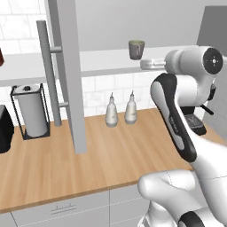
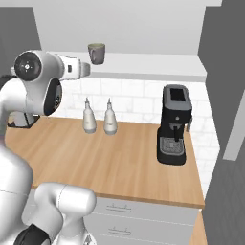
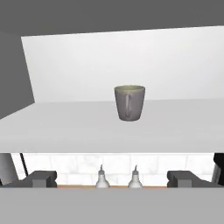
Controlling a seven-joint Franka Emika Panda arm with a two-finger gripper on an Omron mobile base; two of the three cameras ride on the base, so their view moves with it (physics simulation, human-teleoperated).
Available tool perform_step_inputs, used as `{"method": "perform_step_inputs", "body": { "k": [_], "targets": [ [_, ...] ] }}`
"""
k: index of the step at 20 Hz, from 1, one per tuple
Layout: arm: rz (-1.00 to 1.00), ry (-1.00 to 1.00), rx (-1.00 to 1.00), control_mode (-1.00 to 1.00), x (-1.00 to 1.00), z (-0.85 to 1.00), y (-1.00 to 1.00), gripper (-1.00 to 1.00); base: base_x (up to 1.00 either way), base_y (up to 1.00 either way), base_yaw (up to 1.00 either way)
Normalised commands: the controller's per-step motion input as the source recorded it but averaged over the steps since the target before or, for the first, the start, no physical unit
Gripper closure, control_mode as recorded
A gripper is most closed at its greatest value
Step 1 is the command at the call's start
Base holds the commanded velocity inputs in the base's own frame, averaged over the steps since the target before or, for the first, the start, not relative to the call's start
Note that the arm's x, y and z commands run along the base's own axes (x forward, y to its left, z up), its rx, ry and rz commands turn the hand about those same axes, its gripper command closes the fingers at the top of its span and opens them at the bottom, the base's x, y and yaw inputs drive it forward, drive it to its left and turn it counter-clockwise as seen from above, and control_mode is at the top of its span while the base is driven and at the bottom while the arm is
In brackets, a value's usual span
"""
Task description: Gather all objects into one cabinet and sort the glasses and bowls to opposite sides.
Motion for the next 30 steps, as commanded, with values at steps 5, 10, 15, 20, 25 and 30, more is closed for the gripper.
{"method": "perform_step_inputs", "body": {
  "k": [5, 10, 15, 20, 25, 30],
  "targets": [
    [0.00, 0.00, 0.00, -1.00, 0.59, 0.00, 0.00, -1.00, 0.00, 0.00, 0.00],
    [0.00, 0.00, 0.00, -1.00, 0.34, 0.00, 0.00, -1.00, 0.00, 0.00, 0.00],
    [0.00, 0.01, 0.00, -1.00, 0.24, 0.00, 0.00, -1.00, 0.00, 0.00, 0.00],
    [0.00, 0.00, 0.00, -1.00, 0.26, 0.00, 0.00, -1.00, 0.00, 0.00, 0.00],
    [0.00, 0.00, 0.00, -1.00, 0.29, 0.00, 0.00, -1.00, 0.00, 0.00, 0.00],
    [-0.04, 0.00, 0.00, -1.00, 0.54, 0.00, 0.00, -1.00, 0.00, 0.00, 0.00]
  ]
}}
